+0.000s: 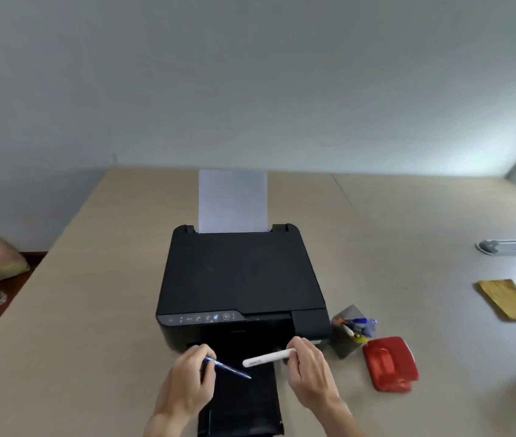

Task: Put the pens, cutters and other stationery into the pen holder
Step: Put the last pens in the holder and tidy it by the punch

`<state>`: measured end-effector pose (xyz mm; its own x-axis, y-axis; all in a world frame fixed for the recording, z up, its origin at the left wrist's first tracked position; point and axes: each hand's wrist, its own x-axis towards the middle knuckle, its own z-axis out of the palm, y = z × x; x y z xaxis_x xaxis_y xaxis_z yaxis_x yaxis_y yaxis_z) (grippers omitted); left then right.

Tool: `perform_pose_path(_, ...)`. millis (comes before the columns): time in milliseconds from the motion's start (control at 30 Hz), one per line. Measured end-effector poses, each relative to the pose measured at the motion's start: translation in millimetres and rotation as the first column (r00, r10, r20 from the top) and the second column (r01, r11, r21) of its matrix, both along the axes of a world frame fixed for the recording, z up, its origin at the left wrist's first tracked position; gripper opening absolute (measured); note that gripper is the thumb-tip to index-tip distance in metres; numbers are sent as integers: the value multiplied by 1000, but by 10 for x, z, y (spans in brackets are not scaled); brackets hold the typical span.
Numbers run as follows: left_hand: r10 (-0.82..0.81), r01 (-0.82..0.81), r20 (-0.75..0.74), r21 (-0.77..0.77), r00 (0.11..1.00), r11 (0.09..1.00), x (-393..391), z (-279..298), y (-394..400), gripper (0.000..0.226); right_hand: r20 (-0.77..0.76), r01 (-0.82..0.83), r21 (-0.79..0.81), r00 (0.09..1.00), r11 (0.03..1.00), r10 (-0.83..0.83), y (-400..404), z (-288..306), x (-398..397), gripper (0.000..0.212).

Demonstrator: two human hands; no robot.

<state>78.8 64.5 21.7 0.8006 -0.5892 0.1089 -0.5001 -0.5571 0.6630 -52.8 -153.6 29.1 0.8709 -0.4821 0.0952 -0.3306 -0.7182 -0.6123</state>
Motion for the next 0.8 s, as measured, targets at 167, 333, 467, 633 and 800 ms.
perform_pose_path(167,-160,161,39,0,986,987,-236,87,-741,12,-11,202,-105,979,974,-205,-1030,268,-674,26)
perform_pose_path(333,-211,213,85,-10,974,977,-431,235,-1365,11,24,339,-111,941,934,-339,-1615,364,-975,19)
perform_pose_path(467,-237,243,128,-34,963,969,-573,366,-1780,11,64,330,-78,943,941,-326,-1799,332,-944,17)
perform_pose_path(633,-199,215,215,-54,956,975,-622,519,-2189,12,45,180,-116,983,977,-176,-1940,333,-769,24)
perform_pose_path(800,-192,195,324,23,926,980,-622,561,-2477,18,-93,-39,-202,995,979,21,-2071,260,-559,18)
